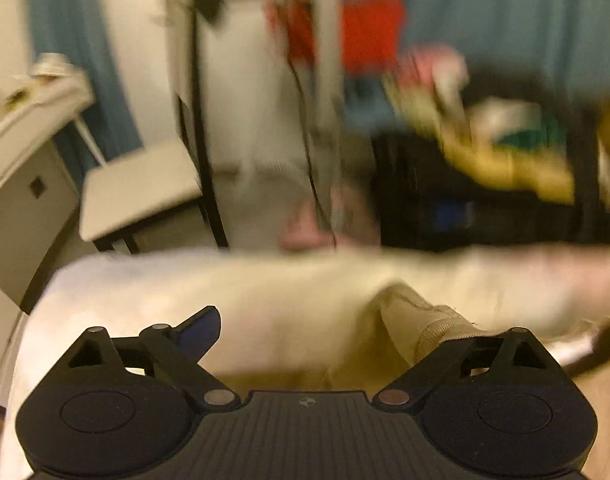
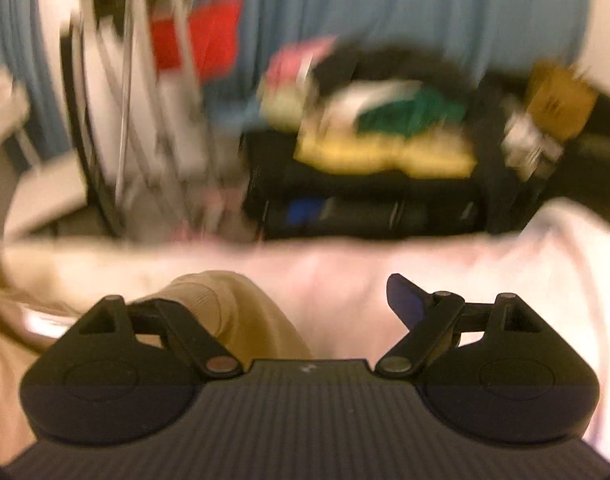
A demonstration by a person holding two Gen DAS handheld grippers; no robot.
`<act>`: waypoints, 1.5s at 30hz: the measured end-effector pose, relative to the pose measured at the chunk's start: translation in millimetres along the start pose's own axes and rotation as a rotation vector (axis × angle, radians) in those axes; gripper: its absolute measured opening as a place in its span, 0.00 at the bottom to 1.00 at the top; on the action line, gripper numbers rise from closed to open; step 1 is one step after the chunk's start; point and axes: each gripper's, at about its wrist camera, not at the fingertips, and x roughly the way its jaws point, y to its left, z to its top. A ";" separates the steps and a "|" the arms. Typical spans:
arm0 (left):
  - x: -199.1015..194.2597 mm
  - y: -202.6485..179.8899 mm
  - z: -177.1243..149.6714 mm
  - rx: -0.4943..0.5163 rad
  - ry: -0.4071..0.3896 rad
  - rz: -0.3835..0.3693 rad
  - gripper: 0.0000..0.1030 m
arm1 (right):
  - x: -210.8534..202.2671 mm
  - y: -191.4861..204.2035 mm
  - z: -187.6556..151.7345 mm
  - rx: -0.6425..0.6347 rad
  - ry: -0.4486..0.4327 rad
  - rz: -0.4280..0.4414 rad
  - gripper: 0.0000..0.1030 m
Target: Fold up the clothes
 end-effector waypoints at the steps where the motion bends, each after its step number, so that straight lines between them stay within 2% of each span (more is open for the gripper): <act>1: 13.3 -1.6 0.8 0.031 0.029 -0.009 0.93 | 9.8 6.1 -2.1 -0.036 0.045 0.014 0.83; 3: 32.6 -7.6 0.2 0.089 0.114 -0.071 0.96 | 25.2 19.3 -6.4 -0.111 0.127 0.039 0.83; 5: 34.0 -12.1 2.9 0.119 0.138 -0.107 0.96 | 24.8 30.3 -8.1 -0.186 0.158 0.047 0.83; 7: 32.9 -16.0 7.2 0.145 0.149 -0.135 0.96 | 18.2 35.6 -4.5 -0.220 0.153 0.061 0.83; 9: 26.2 -16.0 12.7 0.136 0.115 -0.157 0.96 | 7.5 36.1 -3.1 -0.203 0.129 0.103 0.83; 14: -8.3 -24.1 -3.8 0.049 -0.058 -0.176 0.97 | -24.1 26.3 -8.1 -0.089 0.021 0.167 0.83; 20: -94.5 -30.1 -58.1 -0.053 -0.291 -0.162 0.98 | -73.2 17.6 -44.8 0.063 -0.159 0.191 0.83; 22: -123.4 -32.0 -88.3 -0.108 -0.346 -0.161 0.98 | -91.2 18.3 -64.6 0.105 -0.211 0.191 0.83; 28: -193.8 -33.9 -173.4 -0.185 -0.428 -0.198 0.98 | -157.0 24.8 -131.0 0.110 -0.317 0.194 0.83; 33: -257.0 -24.9 -237.7 -0.239 -0.492 -0.220 0.98 | -233.7 24.4 -172.0 0.121 -0.394 0.227 0.83; 35: -282.7 -16.4 -263.5 -0.276 -0.511 -0.233 0.98 | -266.4 23.1 -190.4 0.140 -0.424 0.254 0.83; 39: -331.5 4.7 -302.9 -0.337 -0.467 -0.243 0.98 | -317.2 11.1 -239.9 0.244 -0.455 0.281 0.83; 41: -349.6 12.4 -314.3 -0.361 -0.453 -0.232 0.98 | -335.8 6.4 -260.0 0.269 -0.452 0.294 0.83; 45: -373.8 27.6 -326.7 -0.425 -0.430 -0.232 0.98 | -352.1 8.2 -274.2 0.291 -0.395 0.283 0.83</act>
